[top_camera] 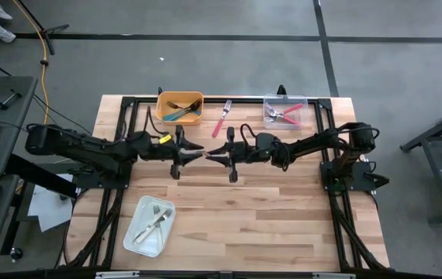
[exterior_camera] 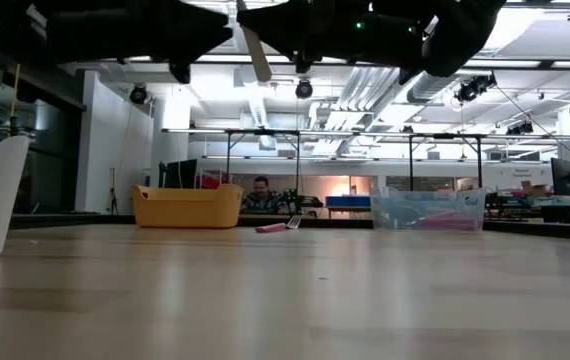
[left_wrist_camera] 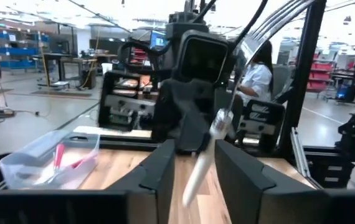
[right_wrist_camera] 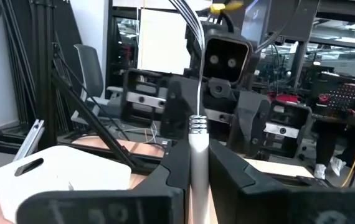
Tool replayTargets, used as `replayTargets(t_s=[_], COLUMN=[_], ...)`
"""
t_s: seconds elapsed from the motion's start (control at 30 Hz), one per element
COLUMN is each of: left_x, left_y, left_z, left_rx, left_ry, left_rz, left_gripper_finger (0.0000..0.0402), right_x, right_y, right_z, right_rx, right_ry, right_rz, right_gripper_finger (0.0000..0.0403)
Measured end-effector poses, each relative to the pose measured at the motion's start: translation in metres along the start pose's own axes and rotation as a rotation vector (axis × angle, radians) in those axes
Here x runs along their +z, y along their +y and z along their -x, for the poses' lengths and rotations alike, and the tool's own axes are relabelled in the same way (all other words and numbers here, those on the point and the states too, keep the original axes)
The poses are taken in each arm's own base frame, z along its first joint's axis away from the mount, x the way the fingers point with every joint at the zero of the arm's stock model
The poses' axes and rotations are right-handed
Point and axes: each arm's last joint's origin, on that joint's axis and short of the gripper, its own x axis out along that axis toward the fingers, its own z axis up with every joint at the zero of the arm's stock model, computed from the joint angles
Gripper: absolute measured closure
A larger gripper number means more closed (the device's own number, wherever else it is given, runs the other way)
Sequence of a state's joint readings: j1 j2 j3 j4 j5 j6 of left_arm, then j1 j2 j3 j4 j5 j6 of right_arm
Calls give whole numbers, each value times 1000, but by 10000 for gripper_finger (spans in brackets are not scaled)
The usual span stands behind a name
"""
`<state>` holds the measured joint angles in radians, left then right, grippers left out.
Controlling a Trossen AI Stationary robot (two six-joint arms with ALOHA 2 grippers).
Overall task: Sort silverware by color (type)
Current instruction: Put the white fork into the white bin
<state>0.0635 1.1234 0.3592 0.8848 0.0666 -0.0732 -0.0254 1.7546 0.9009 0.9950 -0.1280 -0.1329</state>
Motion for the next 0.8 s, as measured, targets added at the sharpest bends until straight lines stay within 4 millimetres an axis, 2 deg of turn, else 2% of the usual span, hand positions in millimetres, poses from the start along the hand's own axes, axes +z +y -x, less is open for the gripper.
replayTargets(t_s=[0.23,0.8], left_x=[9,14], left_y=[-14,-21], left_z=[-27,-27], left_rx=[-38,-40], left_ry=[-31,-62], left_rz=[-78,-66], left_gripper_finger=[273,268], right_x=[4,0], right_y=[2,1], right_z=[1,-1], right_rx=[26,-8], right_ry=[-34,-7], right_rz=[7,7], right_gripper_finger=[375,375])
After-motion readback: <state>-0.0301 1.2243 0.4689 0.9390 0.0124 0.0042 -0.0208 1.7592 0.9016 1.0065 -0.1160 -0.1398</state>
